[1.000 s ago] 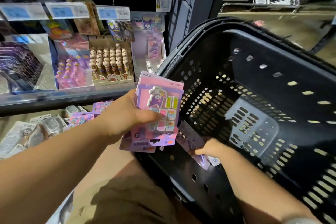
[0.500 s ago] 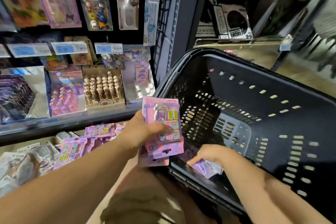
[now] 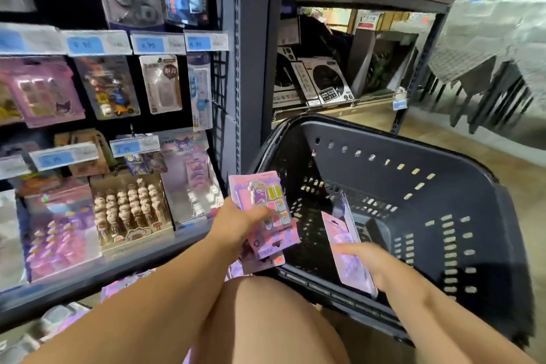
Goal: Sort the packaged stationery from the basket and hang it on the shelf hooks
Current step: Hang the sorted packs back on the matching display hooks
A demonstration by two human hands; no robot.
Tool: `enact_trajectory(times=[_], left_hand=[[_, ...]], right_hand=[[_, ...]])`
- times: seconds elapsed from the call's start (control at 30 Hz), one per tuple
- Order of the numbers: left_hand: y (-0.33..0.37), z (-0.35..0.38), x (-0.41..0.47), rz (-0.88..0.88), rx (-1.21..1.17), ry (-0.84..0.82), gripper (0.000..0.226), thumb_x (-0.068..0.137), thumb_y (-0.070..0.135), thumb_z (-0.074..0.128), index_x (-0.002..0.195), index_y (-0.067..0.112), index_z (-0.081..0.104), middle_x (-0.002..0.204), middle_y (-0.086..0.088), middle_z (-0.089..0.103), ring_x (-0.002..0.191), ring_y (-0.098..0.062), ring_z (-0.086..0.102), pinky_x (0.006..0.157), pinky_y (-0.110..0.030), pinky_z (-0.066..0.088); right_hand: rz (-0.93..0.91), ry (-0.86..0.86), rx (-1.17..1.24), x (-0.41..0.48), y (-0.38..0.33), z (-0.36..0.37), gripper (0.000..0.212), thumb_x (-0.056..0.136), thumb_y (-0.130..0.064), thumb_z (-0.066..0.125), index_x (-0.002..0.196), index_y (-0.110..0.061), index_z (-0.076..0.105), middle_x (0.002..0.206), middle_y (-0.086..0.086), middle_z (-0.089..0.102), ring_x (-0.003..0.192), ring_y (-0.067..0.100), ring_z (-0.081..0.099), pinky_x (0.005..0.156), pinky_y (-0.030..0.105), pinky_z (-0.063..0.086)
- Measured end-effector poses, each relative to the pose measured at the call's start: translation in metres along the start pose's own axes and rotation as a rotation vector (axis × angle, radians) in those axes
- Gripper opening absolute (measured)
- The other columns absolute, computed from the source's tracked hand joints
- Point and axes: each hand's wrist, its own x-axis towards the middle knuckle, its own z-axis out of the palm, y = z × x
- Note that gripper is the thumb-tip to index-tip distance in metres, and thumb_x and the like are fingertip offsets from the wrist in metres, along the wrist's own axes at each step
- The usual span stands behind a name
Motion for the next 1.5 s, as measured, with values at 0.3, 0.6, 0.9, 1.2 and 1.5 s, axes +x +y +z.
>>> enact_trajectory(times=[0.3, 0.6, 0.9, 1.2, 1.5], left_hand=[[0.026, 0.038, 0.071, 0.01, -0.114, -0.049, 0.044, 0.069, 0.01, 0.076, 0.111, 0.004, 0.065, 0.105, -0.021, 0.072, 0.092, -0.042, 0.071, 0.079, -0.06, 0.055], [0.035, 0.067, 0.141, 0.01, -0.127, -0.02, 0.023, 0.077, 0.014, 0.073, 0.096, 0.014, 0.061, 0.09, -0.014, 0.074, 0.086, -0.041, 0.072, 0.05, -0.033, 0.049], [0.046, 0.1, 0.176, 0.004, -0.273, -0.044, 0.023, 0.09, 0.009, 0.066, 0.111, 0.005, 0.062, 0.095, -0.016, 0.074, 0.078, -0.032, 0.073, 0.063, -0.044, 0.06], [0.082, 0.031, 0.135, 0.149, -0.142, -0.056, 0.025, 0.086, 0.011, 0.067, 0.108, 0.002, 0.062, 0.085, -0.02, 0.067, 0.058, -0.027, 0.06, 0.056, -0.034, 0.048], [0.078, -0.129, 0.037, 0.211, -0.229, 0.208, 0.05, 0.065, 0.026, 0.081, 0.108, 0.004, 0.067, 0.093, -0.026, 0.065, 0.083, -0.037, 0.05, 0.069, -0.044, 0.037]], right_hand=[[-0.131, 0.109, 0.194, 0.01, -0.065, -0.03, 0.027, 0.083, -0.023, 0.073, 0.107, -0.01, 0.067, 0.098, 0.008, 0.066, 0.094, 0.025, 0.062, 0.097, 0.035, 0.046], [-0.309, 0.193, 0.225, 0.047, -0.113, -0.044, 0.026, 0.082, -0.013, 0.074, 0.101, -0.002, 0.06, 0.09, 0.012, 0.063, 0.077, 0.033, 0.063, 0.063, 0.033, 0.049], [-0.504, 0.174, 0.295, 0.074, -0.163, -0.09, 0.115, 0.032, -0.056, 0.094, 0.13, -0.014, 0.05, 0.115, 0.007, 0.068, 0.098, 0.022, 0.069, 0.085, 0.042, 0.056], [-0.698, -0.212, 0.14, 0.011, -0.242, 0.01, 0.039, 0.071, -0.025, 0.071, 0.108, -0.013, 0.067, 0.093, 0.006, 0.075, 0.084, 0.019, 0.072, 0.086, 0.038, 0.056], [-0.663, -0.435, -0.198, -0.003, -0.245, 0.231, 0.065, 0.073, -0.03, 0.082, 0.127, -0.005, 0.055, 0.113, 0.006, 0.068, 0.098, 0.016, 0.066, 0.085, 0.027, 0.052]])
